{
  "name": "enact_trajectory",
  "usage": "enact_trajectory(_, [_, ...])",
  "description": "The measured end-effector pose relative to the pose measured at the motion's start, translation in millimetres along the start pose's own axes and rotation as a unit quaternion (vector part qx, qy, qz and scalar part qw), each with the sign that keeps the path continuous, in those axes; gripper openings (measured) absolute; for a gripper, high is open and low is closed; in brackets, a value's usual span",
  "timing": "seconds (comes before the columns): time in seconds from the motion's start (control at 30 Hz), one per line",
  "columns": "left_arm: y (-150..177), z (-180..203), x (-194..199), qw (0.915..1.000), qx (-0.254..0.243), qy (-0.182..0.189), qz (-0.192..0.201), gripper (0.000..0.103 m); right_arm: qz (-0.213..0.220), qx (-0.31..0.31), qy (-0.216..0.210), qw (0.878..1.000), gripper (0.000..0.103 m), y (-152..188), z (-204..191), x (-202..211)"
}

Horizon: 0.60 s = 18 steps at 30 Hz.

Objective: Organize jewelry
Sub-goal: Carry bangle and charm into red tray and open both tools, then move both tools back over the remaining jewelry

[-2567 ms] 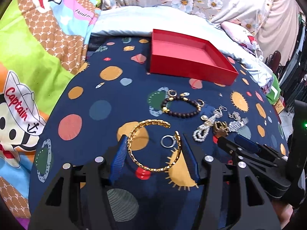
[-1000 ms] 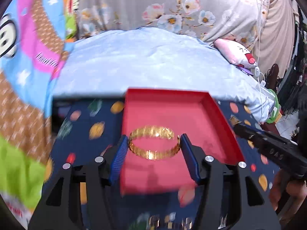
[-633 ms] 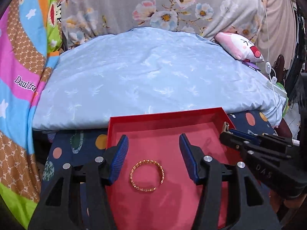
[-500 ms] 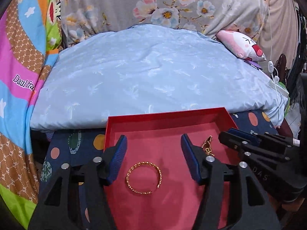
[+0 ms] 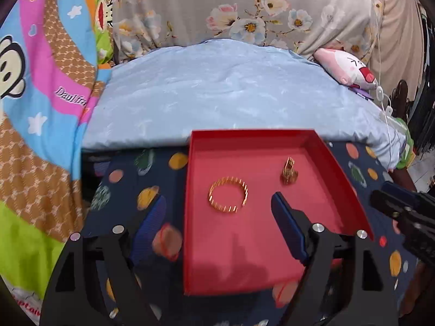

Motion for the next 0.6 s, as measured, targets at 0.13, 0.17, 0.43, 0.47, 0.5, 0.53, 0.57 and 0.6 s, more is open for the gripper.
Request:
enact_trajectory(0.13, [43.0, -13.2, 31.0, 0.9998, 0.008, 0.002, -0.017, 0.078, -0.003, -0.019, 0.009, 1.000, 0.045, 45.8, -3.0, 36.8])
enact_trajectory(0.17, [52.6, -16.2, 36.3, 0.9997, 0.012, 0.005, -0.021, 0.078, -0.007, -0.027, 0.006, 1.000, 0.046, 56.7, -3.2, 43.1])
enact_trajectory(0.43, [126.6, -38.5, 80.5, 0.9975, 0.049, 0.000, -0.051, 0.078, -0.050, -0.077, 0.005, 0.996, 0.046, 150.3, -13.9, 82.7])
enact_trajectory(0.47, [135.6, -40.1, 85.3, 0.9971, 0.053, 0.000, -0.055, 0.078, -0.053, -0.077, 0.006, 0.996, 0.046, 156.8, -16.0, 84.7])
enact_trajectory(0.5, [144.4, -41.1, 89.4, 0.9967, 0.055, -0.001, -0.059, 0.078, -0.057, -0.077, 0.005, 0.995, 0.046, 165.3, -19.2, 87.1])
enact_trajectory(0.53, [152.7, -41.6, 92.9, 0.9965, 0.055, -0.002, -0.063, 0.078, -0.060, -0.080, 0.004, 0.995, 0.046, 170.3, -20.6, 88.0])
enact_trajectory(0.57, [158.8, -41.9, 95.5, 0.9963, 0.055, -0.002, -0.066, 0.078, -0.063, -0.086, 0.000, 0.994, 0.046, 175.6, -21.8, 88.4])
enact_trajectory(0.6, [164.7, -41.4, 97.5, 0.9961, 0.054, -0.001, -0.069, 0.078, -0.066, -0.093, -0.007, 0.993, 0.046, 180.8, -23.4, 88.9])
Point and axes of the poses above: each gripper's, at about its wrist camera, not at the fingertips, and x roughly against the way its jaws point, z to its right, y to its underside, the point moved 3 cm from there along -x, roughly the way its jaws point, and after that the axes turned 8 degrees about x, right-handed, at the moved point
